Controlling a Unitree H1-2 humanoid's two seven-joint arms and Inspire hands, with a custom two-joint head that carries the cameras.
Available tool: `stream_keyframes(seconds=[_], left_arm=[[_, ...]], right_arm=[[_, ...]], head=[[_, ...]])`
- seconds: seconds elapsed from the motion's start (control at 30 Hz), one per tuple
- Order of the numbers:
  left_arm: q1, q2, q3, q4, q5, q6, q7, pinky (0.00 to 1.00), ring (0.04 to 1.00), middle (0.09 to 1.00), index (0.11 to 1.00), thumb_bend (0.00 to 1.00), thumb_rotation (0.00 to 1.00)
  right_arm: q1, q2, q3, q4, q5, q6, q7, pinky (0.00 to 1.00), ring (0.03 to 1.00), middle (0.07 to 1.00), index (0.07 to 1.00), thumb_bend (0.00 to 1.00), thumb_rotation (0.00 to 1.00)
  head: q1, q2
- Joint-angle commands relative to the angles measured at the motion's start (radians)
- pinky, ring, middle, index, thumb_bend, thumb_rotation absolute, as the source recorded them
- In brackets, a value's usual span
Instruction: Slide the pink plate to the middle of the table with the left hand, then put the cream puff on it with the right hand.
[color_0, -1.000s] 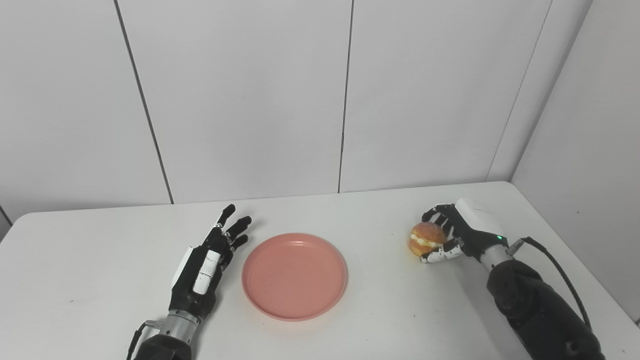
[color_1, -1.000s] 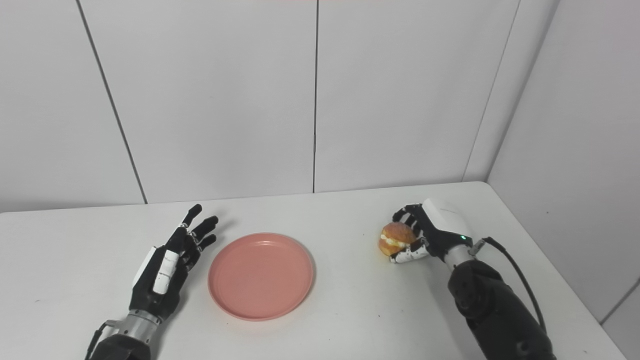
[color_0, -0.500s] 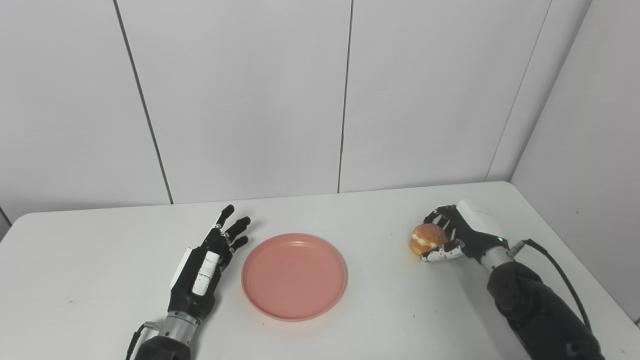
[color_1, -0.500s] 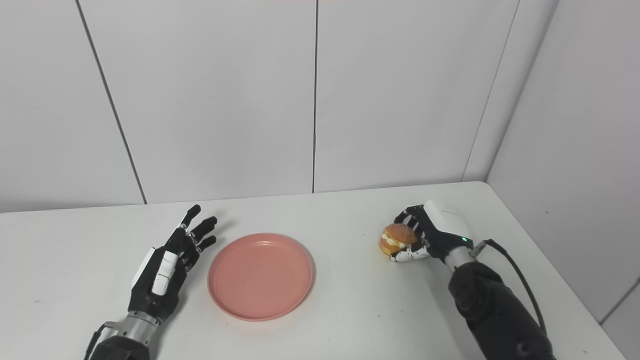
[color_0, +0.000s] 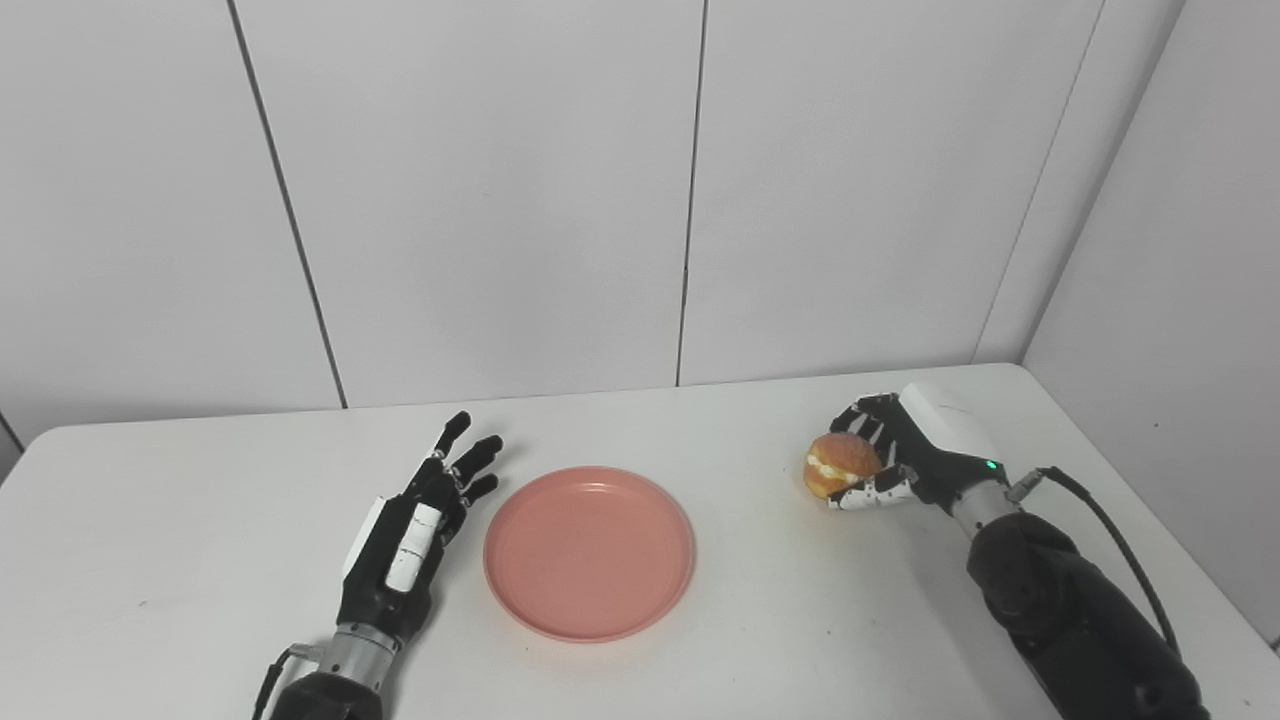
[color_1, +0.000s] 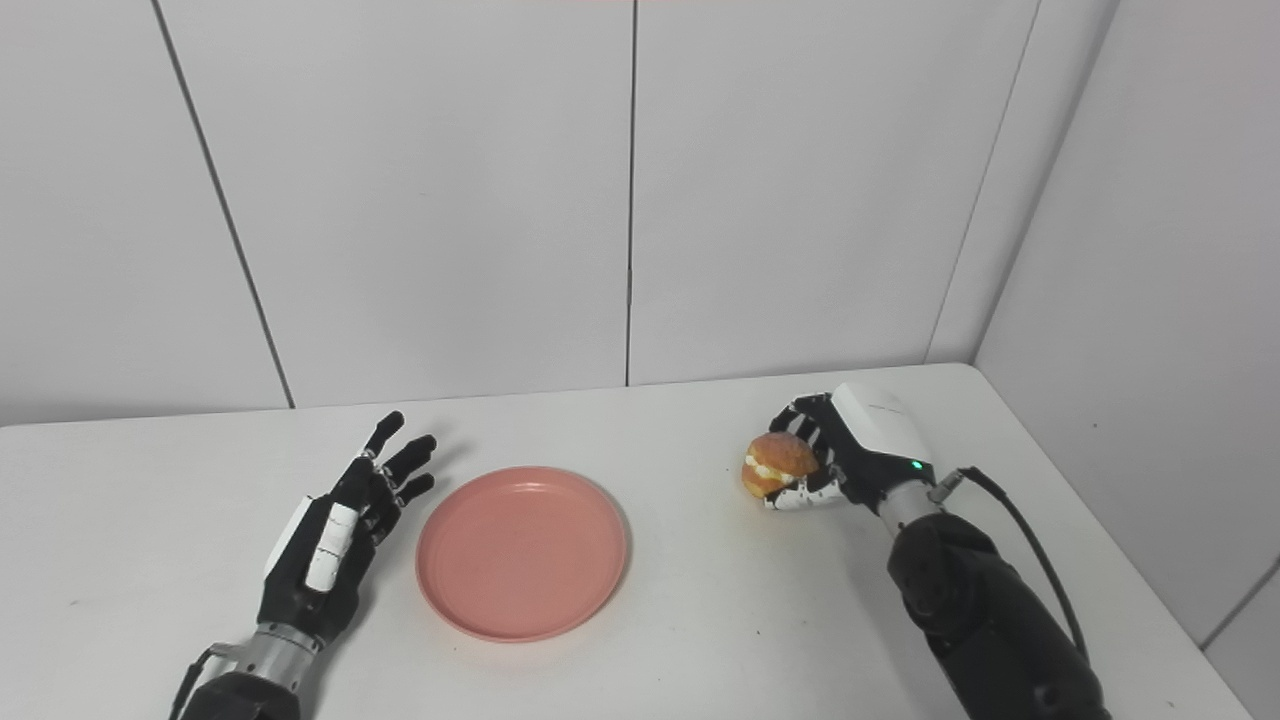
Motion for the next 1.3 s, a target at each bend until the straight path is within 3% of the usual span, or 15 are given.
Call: stream_keyframes(seconds=[0.0,0.6,0.87,1.27], left_arm=[[0.102,-0.014,-0.007,0.043,0.003,0.007,0.006,0.9,0.943,0.872,0.947,0.9,0.83],[0.109,-0.032,-0.013,0.028,0.017,0.01,0.02,0.87,0.932,0.862,0.94,0.92,0.86],[0.11,-0.054,-0.022,0.024,0.041,0.017,0.041,0.86,0.914,0.851,0.928,0.99,0.86],[0.117,-0.091,-0.026,0.023,0.056,0.006,0.063,0.84,0.896,0.839,0.92,1.0,0.92]], right_arm=[[-0.04,-0.012,-0.012,-0.069,-0.001,-0.008,-0.002,0.33,0.413,0.444,0.527,0.52,0.01],[-0.057,0.097,-0.005,-0.347,-0.02,0.036,0.098,0.38,0.467,0.477,0.509,0.53,0.01],[-0.056,0.136,-0.007,-0.346,-0.011,0.019,0.103,0.38,0.473,0.476,0.511,0.53,0.01],[-0.045,0.188,0.03,-0.282,0.012,-0.037,0.088,0.37,0.462,0.476,0.511,0.53,0.01]], head=[[0.004,0.0],[0.091,0.011],[0.172,0.018],[0.248,0.008]])
